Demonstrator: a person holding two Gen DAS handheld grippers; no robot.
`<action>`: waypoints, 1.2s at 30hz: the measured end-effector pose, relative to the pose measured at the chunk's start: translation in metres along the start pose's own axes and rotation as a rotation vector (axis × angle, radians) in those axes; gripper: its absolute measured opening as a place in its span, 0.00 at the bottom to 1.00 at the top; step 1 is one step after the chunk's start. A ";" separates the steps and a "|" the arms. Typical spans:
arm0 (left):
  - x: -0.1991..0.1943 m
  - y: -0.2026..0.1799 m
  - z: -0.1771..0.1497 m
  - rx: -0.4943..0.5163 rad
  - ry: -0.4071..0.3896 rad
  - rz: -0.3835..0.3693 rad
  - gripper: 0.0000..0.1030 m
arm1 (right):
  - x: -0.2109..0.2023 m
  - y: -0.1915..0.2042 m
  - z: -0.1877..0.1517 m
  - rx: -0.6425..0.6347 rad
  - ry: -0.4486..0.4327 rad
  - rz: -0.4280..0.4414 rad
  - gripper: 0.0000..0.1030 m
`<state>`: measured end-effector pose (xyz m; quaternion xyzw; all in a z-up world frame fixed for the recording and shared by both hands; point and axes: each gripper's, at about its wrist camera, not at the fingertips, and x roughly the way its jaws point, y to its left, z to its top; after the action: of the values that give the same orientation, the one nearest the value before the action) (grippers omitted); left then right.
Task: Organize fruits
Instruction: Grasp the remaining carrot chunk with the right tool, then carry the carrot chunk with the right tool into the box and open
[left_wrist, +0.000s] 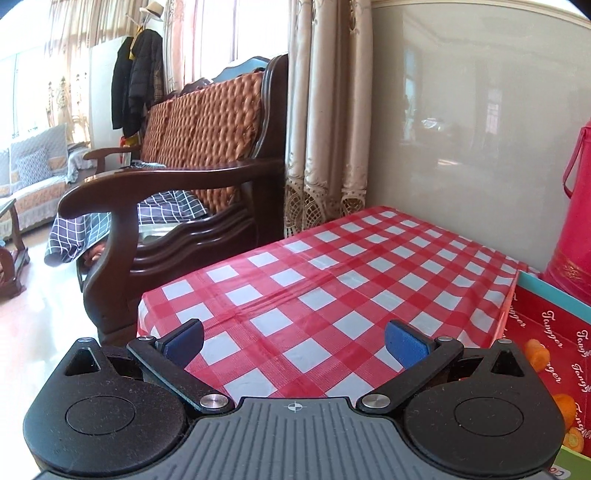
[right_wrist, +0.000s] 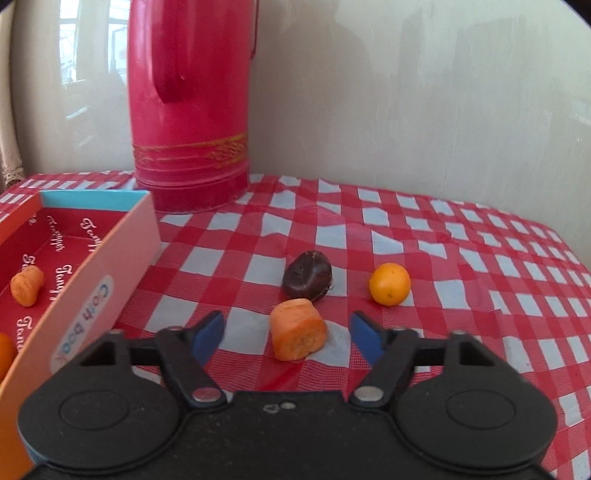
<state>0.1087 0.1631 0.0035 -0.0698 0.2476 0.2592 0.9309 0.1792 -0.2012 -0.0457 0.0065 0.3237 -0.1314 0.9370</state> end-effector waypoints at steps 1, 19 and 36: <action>0.000 0.000 0.000 0.000 -0.002 0.003 1.00 | 0.002 -0.001 0.000 0.012 0.012 0.007 0.46; 0.006 0.006 0.000 -0.034 0.026 0.028 1.00 | -0.047 0.009 -0.003 0.004 -0.130 0.173 0.26; 0.006 0.002 -0.003 -0.019 0.033 0.035 1.00 | -0.089 0.076 -0.010 -0.174 -0.204 0.434 0.31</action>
<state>0.1106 0.1671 -0.0021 -0.0784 0.2616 0.2767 0.9213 0.1249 -0.1052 -0.0050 -0.0181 0.2288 0.1011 0.9680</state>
